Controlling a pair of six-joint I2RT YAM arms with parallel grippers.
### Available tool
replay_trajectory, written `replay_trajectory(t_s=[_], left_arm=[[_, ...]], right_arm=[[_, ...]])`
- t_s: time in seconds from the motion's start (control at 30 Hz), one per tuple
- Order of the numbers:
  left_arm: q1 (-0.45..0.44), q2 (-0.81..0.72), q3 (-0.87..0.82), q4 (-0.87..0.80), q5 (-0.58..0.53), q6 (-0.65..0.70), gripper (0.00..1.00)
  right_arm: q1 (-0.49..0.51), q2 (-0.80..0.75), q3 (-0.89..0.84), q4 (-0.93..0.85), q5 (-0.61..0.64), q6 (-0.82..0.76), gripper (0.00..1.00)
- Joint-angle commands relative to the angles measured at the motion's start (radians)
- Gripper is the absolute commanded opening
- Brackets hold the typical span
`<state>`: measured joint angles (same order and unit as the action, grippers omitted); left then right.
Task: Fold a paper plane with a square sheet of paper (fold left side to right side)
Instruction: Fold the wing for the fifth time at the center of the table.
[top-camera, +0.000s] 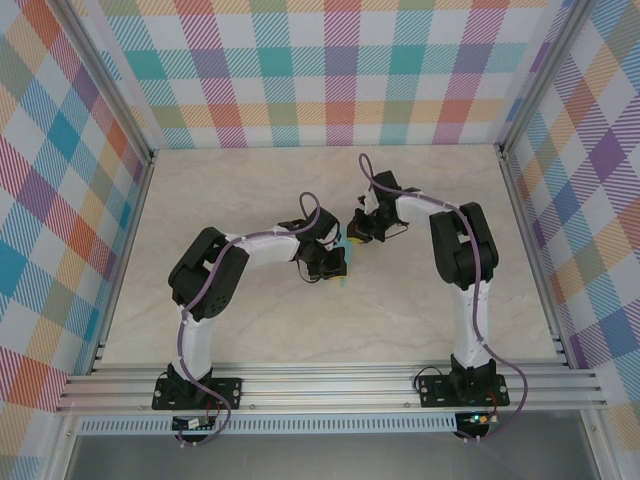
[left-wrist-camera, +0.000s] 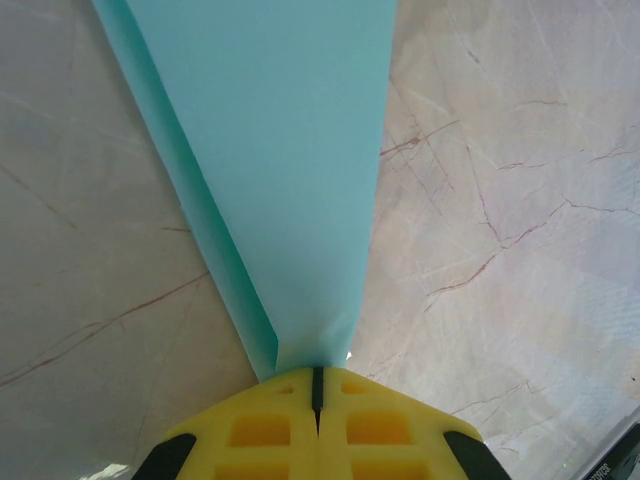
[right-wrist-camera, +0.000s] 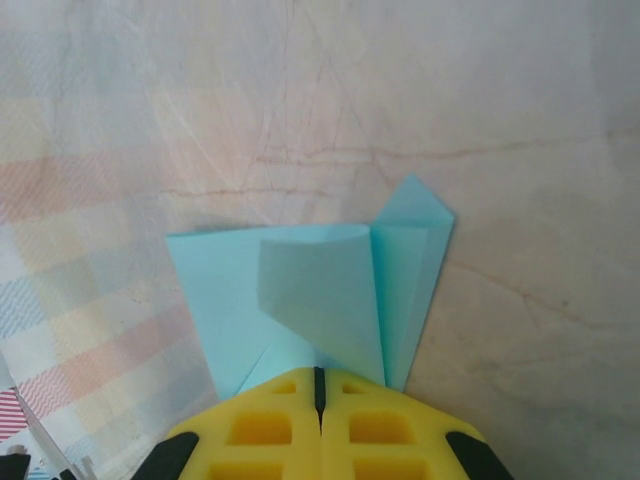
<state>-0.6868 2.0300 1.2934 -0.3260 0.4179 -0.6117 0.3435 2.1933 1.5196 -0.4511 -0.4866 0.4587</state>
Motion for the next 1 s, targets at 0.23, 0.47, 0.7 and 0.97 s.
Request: replay_trajectory(t_s=[0.23,0.47,0.7,0.97], left_arm=[[-0.008,0.064,-0.027,-0.106,-0.058,0.015,0.0],[-0.008,0.062,-0.025,-0.107,-0.059,0.018,0.0],[-0.01,0.055,-0.029,-0.098,-0.062,0.017,0.0],[-0.01,0.051,-0.032,-0.091,-0.067,0.015,0.0]], right_arm=[[-0.067,0.114,0.163,-0.003,0.076,-0.036,0.03],[-0.092,0.156,0.251,-0.024,0.074,-0.024,0.03],[-0.095,-0.01,0.231,-0.042,0.07,-0.048,0.05],[-0.031,-0.17,-0.1,0.106,-0.054,0.045,0.05]])
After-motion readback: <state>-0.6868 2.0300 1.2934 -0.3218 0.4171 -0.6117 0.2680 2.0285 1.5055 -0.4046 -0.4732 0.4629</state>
